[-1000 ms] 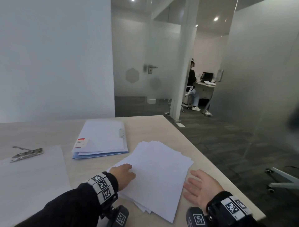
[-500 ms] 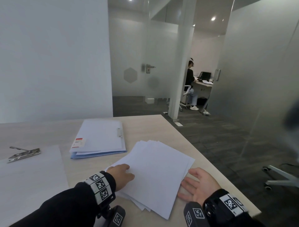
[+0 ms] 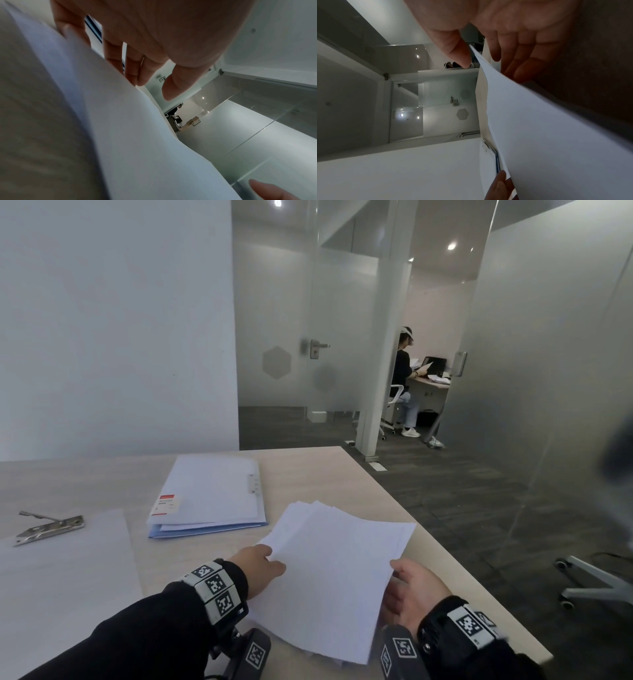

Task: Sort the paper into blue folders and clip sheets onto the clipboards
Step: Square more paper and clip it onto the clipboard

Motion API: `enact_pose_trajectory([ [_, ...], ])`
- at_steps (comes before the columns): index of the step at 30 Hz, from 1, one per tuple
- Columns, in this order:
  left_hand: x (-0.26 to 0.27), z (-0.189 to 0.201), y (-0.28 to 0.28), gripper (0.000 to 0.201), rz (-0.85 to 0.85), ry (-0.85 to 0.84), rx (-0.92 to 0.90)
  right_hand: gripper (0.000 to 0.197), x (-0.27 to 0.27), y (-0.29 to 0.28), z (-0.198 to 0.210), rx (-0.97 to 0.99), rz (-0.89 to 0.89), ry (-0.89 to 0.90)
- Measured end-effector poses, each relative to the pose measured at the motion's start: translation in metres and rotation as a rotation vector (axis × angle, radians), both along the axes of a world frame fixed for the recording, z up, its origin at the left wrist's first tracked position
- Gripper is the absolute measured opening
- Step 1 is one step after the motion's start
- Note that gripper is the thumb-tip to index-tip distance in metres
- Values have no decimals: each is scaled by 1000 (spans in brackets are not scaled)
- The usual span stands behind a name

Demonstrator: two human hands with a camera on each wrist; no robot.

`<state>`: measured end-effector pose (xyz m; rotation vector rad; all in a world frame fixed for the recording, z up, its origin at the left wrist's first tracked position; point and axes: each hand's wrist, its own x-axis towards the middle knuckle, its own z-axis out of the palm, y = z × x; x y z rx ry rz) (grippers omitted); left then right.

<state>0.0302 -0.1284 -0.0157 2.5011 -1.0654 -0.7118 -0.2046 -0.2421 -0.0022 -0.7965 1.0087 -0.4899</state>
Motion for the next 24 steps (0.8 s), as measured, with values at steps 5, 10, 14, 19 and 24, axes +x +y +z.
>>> enact_pose_trajectory([
  [5, -5, -4, 5, 45, 22, 160, -147, 27, 10, -5, -10, -109, 76, 162],
  [10, -6, 1, 10, 45, 113, 278, -315, 25, 9, -11, -11, -384, 161, 225],
  [14, 8, 4, 7, 70, 142, 301, -494, 27, 1, -2, 5, -514, 218, 55],
  [19, 9, 36, 3, 56, 108, 633, -821, 25, -5, -4, 25, -679, 186, -53],
  [24, -2, 62, 5, 18, 82, 631, -1059, 21, -6, -11, 33, -667, 51, -184],
])
